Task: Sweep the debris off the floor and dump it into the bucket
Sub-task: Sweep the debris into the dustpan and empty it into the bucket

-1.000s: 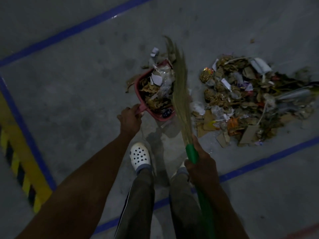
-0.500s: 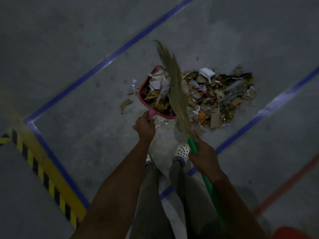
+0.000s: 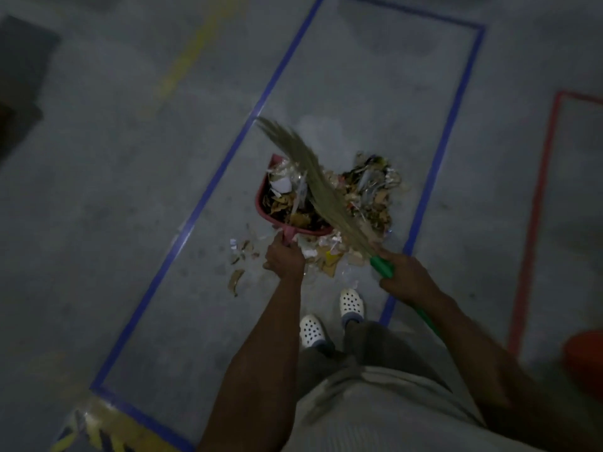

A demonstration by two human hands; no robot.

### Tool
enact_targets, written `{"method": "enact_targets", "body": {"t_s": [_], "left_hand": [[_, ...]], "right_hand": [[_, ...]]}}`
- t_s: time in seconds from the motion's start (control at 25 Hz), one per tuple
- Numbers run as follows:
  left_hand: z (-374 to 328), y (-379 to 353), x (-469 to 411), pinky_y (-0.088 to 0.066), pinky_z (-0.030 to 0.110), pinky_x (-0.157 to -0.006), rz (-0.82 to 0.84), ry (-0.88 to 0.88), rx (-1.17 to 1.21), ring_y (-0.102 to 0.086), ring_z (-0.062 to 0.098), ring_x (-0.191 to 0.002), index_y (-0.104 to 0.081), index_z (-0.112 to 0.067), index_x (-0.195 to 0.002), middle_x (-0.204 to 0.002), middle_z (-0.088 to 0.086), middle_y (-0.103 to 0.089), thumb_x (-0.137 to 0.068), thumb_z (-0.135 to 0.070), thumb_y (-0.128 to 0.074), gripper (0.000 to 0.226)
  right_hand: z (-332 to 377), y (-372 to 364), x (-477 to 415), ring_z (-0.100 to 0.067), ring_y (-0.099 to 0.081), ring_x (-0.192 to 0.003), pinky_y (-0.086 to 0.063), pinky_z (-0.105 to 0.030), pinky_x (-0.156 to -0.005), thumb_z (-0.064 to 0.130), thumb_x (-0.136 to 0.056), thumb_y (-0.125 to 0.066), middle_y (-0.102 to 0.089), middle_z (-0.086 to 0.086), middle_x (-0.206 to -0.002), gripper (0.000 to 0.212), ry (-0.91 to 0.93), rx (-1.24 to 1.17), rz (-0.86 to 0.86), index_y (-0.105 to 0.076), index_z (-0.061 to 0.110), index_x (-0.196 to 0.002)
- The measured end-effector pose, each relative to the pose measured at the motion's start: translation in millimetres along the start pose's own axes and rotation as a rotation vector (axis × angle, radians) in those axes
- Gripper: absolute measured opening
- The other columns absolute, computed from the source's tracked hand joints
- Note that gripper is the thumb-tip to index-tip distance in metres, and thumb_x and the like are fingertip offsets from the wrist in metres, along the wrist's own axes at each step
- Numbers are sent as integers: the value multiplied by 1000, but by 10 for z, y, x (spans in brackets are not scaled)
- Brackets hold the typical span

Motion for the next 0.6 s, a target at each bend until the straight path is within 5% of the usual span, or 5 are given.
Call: {"method": "enact_targets", "body": {"t_s": [0.12,0.32,0.48,0.6], "left_hand": [[-271,-2,148,-45,47,-99,28,-82,-30,-59,35,-117,-63,-7,-130,-122,17,-67,-95,-14,-61,36],[-949,-237,470,-45,41,-97,122,-236,-124,-60,36,-115,-63,-10,-131,-123,16,-67,-93,-16,-62,38],[-1435,-583,818,-44,40,-92,225,-396,-202,-60,39,-112,-65,-5,-125,-119,20,-67,-93,-18,-62,34],[-1788,-953,1164,-45,38,-92,290,-509,-268,-61,37,-114,-64,-8,-128,-120,18,-67,-95,-22,-59,36]], "right_hand": [[-44,49,311,-21,-59,-84,-39,-24,-61,10,-83,-68,-57,-4,-98,91,14,-36,-66,-26,42,-157],[-462,253,634,-23,-62,-85,-43,-25,-62,13,-80,-72,-62,-11,-108,92,-84,-205,-231,-28,48,-153],[-904,428,900,-27,-68,-96,-54,-32,-75,11,-76,-76,-65,-8,-115,95,-130,-354,-356,-32,46,-152],[-1361,561,1110,-13,-69,-66,-55,-28,-58,11,-73,-75,-72,-2,-96,93,-205,-486,-449,-37,52,-148]]}}
Point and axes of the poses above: each hand's wrist, its own x-axis away from the middle knuckle, its own y-axis out of the back of the hand, z = x × y, the point moved 6 cm from there along -x, towards the middle knuckle
